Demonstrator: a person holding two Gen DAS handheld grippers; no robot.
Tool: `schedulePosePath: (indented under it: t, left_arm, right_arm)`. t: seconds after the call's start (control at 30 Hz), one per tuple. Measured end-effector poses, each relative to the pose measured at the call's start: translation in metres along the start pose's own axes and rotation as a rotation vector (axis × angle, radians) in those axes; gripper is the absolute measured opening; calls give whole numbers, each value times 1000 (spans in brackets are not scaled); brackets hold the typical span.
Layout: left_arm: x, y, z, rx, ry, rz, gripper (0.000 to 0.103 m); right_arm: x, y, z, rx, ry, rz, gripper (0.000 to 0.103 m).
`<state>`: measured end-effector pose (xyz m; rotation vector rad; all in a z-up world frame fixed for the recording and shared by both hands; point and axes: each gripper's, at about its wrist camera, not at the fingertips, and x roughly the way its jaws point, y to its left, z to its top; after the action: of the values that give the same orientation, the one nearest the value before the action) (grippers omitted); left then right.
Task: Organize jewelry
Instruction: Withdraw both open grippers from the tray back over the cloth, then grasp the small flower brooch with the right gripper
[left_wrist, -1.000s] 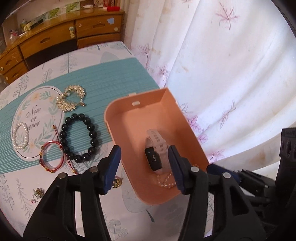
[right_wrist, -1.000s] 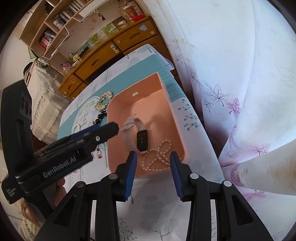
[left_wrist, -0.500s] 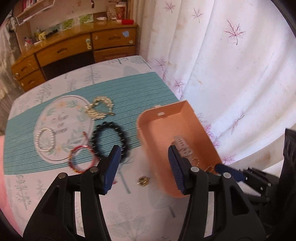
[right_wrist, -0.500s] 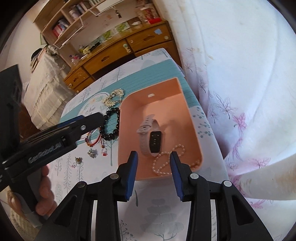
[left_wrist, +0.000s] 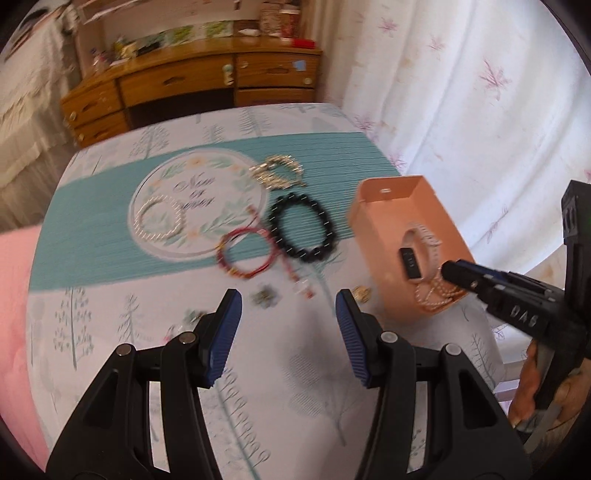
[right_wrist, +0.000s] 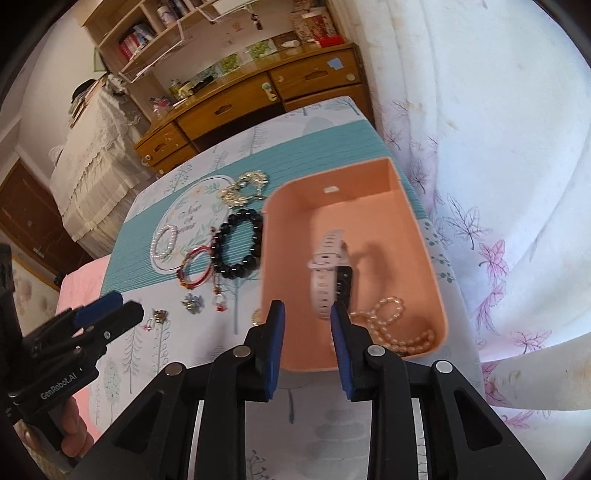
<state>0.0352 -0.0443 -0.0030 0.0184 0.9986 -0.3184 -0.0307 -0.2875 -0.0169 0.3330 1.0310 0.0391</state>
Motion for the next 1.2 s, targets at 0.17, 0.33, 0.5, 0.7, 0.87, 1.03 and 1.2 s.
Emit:
schedulePosePath:
  t: [0.17, 0.33, 0.5, 0.7, 0.87, 1.03, 1.2]
  left_arm:
    - [-10, 33, -21, -78, -28, 25, 50]
    - [-15, 65, -36, -144, -26, 40, 50]
    - [-11, 80, -43, -155, 17, 27, 50]
    - [-1, 82, -48, -129, 38, 26, 50]
    - [12, 85, -48, -141, 55, 17, 50]
    - [25, 86, -41, -127, 56, 9, 50]
    - [44, 85, -34, -88, 85, 4, 50]
  right_arm:
    - [-4, 28, 0, -67, -15, 9, 27]
    - [2, 60, -5, -124, 5, 38, 27]
    - [15, 89, -14, -186, 44, 60, 27]
    - [31, 112, -28, -244, 85, 86, 27]
    - [48, 132, -32, -299, 114, 108, 27]
    - [67, 146, -26, -350, 123, 140, 27]
    - [95, 153, -16, -371, 144, 159, 27]
